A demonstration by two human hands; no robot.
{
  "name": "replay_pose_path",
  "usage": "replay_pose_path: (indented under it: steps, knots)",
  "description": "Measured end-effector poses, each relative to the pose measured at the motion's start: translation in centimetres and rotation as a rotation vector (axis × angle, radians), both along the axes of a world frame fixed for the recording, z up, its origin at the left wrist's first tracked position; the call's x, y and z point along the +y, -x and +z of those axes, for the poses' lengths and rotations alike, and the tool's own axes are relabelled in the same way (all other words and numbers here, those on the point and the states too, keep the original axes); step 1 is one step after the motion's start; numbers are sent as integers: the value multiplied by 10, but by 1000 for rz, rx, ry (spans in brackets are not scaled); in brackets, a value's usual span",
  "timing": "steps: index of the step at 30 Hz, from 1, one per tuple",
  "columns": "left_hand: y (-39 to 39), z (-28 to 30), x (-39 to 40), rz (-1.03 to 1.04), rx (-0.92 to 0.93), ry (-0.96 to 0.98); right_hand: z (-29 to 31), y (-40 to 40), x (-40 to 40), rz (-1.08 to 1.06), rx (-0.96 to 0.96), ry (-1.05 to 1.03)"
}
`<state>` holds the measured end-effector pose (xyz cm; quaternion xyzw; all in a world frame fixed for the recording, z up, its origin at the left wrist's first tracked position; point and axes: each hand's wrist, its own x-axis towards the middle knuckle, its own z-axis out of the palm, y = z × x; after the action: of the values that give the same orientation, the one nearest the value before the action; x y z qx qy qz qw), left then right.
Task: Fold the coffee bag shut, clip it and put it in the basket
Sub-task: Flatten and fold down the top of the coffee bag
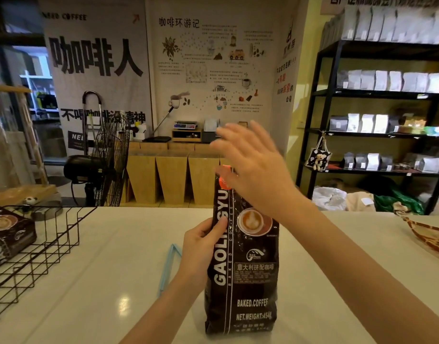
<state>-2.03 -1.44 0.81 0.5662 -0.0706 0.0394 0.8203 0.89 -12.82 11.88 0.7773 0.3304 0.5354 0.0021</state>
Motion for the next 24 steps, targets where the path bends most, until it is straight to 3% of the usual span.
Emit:
replay_pose_path:
  steps: [2,5,7,9,11,15,24]
  knots:
    - [-3,1,5,-21,15,9,-1,15,-18,141,121,-362]
    - [-6,4,10,-57,-25,-12,-24,24,-40,338,685,-966]
    - [-8,8,11,-53,-56,-51,-47,20,-45,359,1063,-1123]
    - [-12,14,10,-22,-79,-113,-66,15,-44,395,1290,-1126]
    - [-15,22,7,6,-91,-177,-78,11,-40,403,1359,-1121]
    - [-17,32,2,75,-135,-275,-83,10,-37,424,1312,-1122]
    - [-22,23,3,16,-52,-88,-82,12,-32,460,1286,-1218]
